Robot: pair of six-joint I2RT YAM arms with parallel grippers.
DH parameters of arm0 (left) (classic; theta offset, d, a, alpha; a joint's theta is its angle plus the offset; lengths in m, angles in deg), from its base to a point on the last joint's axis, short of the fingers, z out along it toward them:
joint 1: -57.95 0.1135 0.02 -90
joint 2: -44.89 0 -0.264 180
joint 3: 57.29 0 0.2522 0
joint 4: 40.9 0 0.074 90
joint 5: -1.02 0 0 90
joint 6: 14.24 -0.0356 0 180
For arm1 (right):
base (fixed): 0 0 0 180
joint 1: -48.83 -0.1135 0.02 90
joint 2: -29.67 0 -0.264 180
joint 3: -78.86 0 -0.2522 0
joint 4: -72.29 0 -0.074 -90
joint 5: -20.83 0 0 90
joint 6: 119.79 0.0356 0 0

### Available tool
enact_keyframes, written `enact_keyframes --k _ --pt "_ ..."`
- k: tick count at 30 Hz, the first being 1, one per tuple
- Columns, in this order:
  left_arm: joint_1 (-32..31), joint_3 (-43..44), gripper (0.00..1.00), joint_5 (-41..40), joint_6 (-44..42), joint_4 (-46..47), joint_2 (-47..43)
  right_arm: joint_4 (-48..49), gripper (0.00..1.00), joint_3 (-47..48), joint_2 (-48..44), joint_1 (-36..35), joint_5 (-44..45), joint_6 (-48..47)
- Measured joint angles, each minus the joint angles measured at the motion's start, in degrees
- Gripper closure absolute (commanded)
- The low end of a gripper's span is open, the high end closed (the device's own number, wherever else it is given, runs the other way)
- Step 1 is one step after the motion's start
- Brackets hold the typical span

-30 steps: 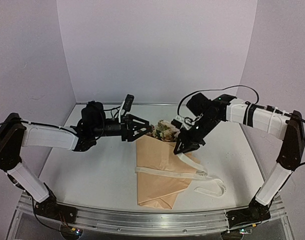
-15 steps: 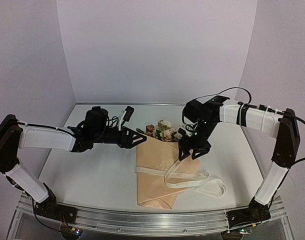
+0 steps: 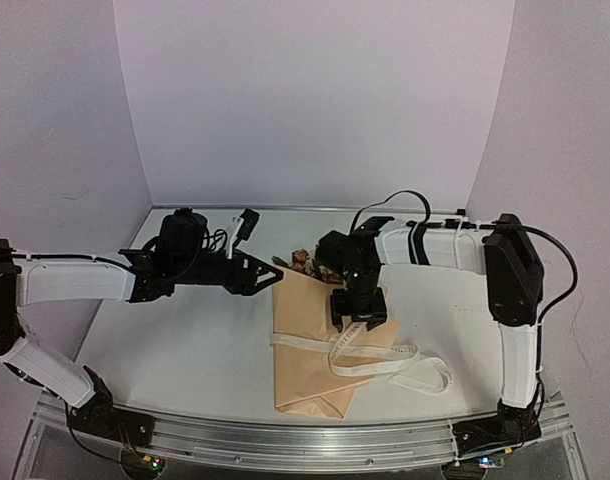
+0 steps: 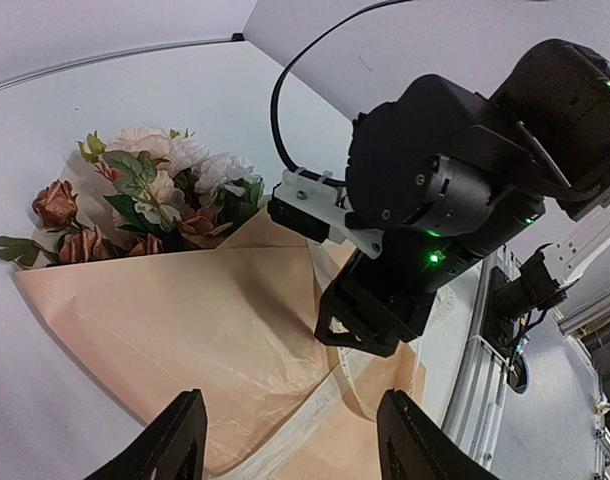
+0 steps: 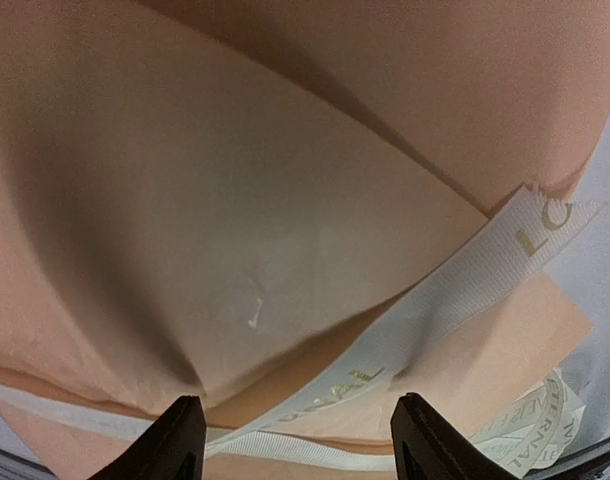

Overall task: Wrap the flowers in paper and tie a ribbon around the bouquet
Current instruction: Pick up the right side of the ribbon from the folded bouquet.

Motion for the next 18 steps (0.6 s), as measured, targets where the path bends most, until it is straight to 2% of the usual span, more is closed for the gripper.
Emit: enact_keyframes --k 3,7,11,18 --pt "0.0 -0.8 0.42 -0.2 -0.2 -0.5 -0.9 0.3 0.53 0.3 1.3 0.0 1.4 2.2" --pt "0.0 -1.8 0.45 -1.0 -1.0 -2.1 -1.2 0.3 0.79 0.3 1.8 0.2 2.5 3.7" --pt "-0.4 -2.0 0.46 -1.7 -2.8 -3.5 -1.1 0.3 0.98 0.3 1.8 0.3 3.1 3.8" --pt "-6.2 2.3 0.48 -3.9 -13.1 -8.2 6.2 1.9 1.00 -1.1 0.3 0.3 2.6 0.4"
